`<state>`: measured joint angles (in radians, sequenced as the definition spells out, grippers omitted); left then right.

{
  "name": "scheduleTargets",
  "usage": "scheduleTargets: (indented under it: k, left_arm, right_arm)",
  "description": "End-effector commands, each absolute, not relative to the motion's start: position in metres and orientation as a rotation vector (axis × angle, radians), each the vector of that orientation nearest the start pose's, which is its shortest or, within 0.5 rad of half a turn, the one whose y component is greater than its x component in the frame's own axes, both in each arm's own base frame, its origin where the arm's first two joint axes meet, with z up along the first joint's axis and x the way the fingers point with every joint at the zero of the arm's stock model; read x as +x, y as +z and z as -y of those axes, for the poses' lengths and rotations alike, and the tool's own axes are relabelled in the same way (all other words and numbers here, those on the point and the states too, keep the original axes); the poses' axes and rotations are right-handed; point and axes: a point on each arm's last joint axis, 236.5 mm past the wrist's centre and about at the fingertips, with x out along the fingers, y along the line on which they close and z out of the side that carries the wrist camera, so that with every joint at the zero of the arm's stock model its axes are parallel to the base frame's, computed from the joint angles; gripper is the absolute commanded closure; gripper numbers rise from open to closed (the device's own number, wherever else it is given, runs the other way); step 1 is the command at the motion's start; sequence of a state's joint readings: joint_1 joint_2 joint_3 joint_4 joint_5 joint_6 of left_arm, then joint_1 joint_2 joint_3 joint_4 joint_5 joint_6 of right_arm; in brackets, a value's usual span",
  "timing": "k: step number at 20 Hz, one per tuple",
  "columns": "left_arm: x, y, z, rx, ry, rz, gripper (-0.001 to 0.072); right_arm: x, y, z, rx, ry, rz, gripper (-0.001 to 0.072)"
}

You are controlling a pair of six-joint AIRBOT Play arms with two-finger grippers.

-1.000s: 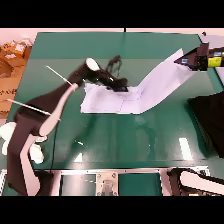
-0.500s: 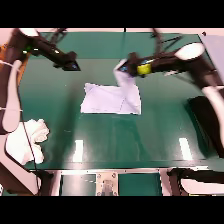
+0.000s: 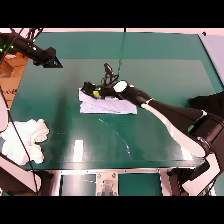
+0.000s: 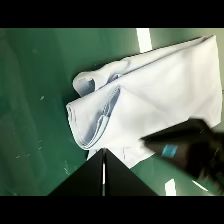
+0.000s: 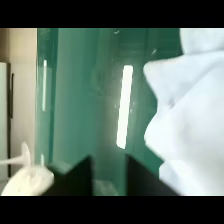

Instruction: Fold the shirts.

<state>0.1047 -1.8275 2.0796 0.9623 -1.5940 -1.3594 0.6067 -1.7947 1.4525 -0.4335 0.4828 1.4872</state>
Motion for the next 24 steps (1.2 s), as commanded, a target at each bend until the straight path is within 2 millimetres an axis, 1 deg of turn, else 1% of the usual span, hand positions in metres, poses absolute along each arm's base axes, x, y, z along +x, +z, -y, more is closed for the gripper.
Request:
scheduleTargets:
  k: [1, 3, 4, 5, 6, 7, 8, 9, 10, 11, 12, 13, 14, 18, 19, 20, 21, 22, 23, 24]
  left_arm:
    - [0.499, 0.1, 0.079, -0.277, -0.555, -1.2, 0.0683]
    - [0.499, 0.1, 0.08, -0.277, -0.555, -1.2, 0.0683]
    - [0.499, 0.1, 0.079, -0.277, -0.555, -1.201, 0.0683]
    - [0.499, 0.1, 0.079, -0.278, -0.555, -1.202, 0.0683]
    - [0.498, 0.1, 0.08, -0.278, -0.556, -1.204, 0.0683]
    - [0.498, 0.1, 0.079, -0.278, -0.556, -1.206, 0.0683]
    - [0.498, 0.1, 0.08, -0.279, -0.556, -1.205, 0.0683]
    - [0.498, 0.1, 0.08, -0.278, -0.556, -1.205, 0.0683]
    - [0.498, 0.1, 0.08, -0.278, -0.556, -1.206, 0.0683]
    - [0.497, 0.099, 0.08, -0.278, -0.557, -1.209, 0.0683]
    - [0.496, 0.099, 0.08, -0.278, -0.559, -1.212, 0.0683]
    - [0.496, 0.099, 0.08, -0.278, -0.559, -1.212, 0.0683]
    - [0.496, 0.099, 0.08, -0.279, -0.558, -1.212, 0.0683]
    - [0.497, 0.099, 0.079, -0.278, -0.554, -1.21, 0.0683]
    - [0.497, 0.098, 0.078, -0.275, -0.55, -1.212, 0.0683]
    - [0.497, 0.097, 0.077, -0.27, -0.544, -1.215, 0.0683]
    - [0.497, 0.096, 0.074, -0.261, -0.532, -1.219, 0.0683]
    - [0.497, 0.094, 0.071, -0.254, -0.522, -1.223, 0.0683]
    - [0.497, 0.092, 0.069, -0.248, -0.509, -1.23, 0.0683]
    - [0.497, 0.091, 0.066, -0.24, -0.498, -1.233, 0.0683]
  right_arm:
    - [0.468, 0.033, -0.372, 0.825, 0.627, -1.04, 0.0634]
    - [0.485, 0.049, -0.308, 0.753, 0.578, -1.011, 0.0645]
    - [0.487, 0.054, -0.27, 0.731, 0.533, -0.999, 0.0645]
    - [0.484, 0.054, -0.234, 0.719, 0.483, -1.0, 0.0644]
    - [0.475, 0.047, -0.195, 0.704, 0.425, -1.023, 0.0637]
    - [0.461, 0.035, -0.163, 0.7, 0.376, -1.068, 0.0502]
    - [0.448, 0.019, -0.134, 0.704, 0.329, -1.121, 0.0163]
    - [0.438, 0.005, -0.115, 0.696, 0.319, -1.157, 0.0118]
    - [0.431, -0.012, -0.102, 0.699, 0.303, -1.187, 0.0118]
    - [0.427, -0.026, -0.095, 0.712, 0.283, -1.211, 0.0118]
    - [0.425, -0.041, -0.095, 0.715, 0.278, -1.241, 0.0118]
    - [0.424, -0.054, -0.1, 0.731, 0.279, -1.274, 0.0118]
    - [0.423, -0.065, -0.113, 0.755, 0.307, -1.296, 0.0118]
    - [0.432, -0.091, -0.183, 0.868, 0.466, -1.336, 0.0118]
    - [0.436, -0.093, -0.198, 0.877, 0.49, -1.344, 0.0118]
    - [0.442, -0.092, -0.213, 0.875, 0.518, -1.341, 0.0122]
    - [0.449, -0.086, -0.224, 0.864, 0.545, -1.327, 0.0179]
    - [0.457, -0.076, -0.232, 0.851, 0.568, -1.304, 0.0413]
    - [0.465, -0.061, -0.237, 0.844, 0.595, -1.28, 0.0636]
    - [0.472, -0.043, -0.241, 0.85, 0.618, -1.264, 0.0701]
